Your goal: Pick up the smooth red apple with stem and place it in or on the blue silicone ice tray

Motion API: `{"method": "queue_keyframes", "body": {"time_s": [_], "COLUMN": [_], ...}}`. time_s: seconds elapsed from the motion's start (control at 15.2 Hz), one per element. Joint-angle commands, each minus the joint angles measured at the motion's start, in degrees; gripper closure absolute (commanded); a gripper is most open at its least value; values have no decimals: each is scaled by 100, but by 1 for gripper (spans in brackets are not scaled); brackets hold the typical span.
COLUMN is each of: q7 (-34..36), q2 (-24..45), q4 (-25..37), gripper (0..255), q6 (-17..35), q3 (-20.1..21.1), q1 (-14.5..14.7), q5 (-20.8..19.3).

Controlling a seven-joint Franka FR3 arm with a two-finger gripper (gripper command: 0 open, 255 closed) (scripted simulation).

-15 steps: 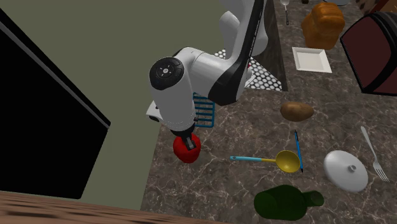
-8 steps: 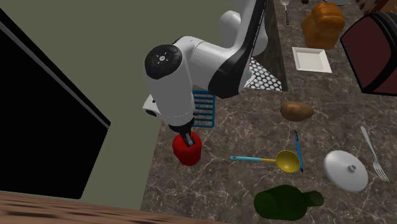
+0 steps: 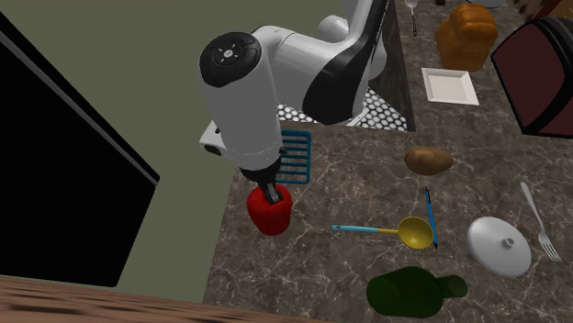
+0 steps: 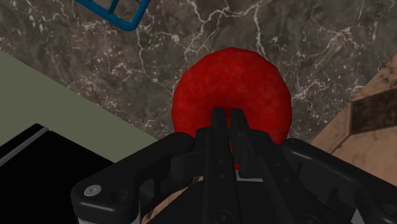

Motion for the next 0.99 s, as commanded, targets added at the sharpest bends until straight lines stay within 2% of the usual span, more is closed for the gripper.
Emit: {"method": "queue_keyframes", "body": {"time_s": [0.0, 0.26, 0.59, 0.92], "q7": [-10, -6, -539, -983], "q2": [-36, -79, -1241, -2315], "q4": [116, 323, -457, -1056], "gripper": [255, 255, 255, 255], "q6": [-152, -398, -762, -1277], "q3": [-15, -30, -376, -803], "q1": [-8, -14, -51, -20], "q5": [8, 15, 403, 555]}}
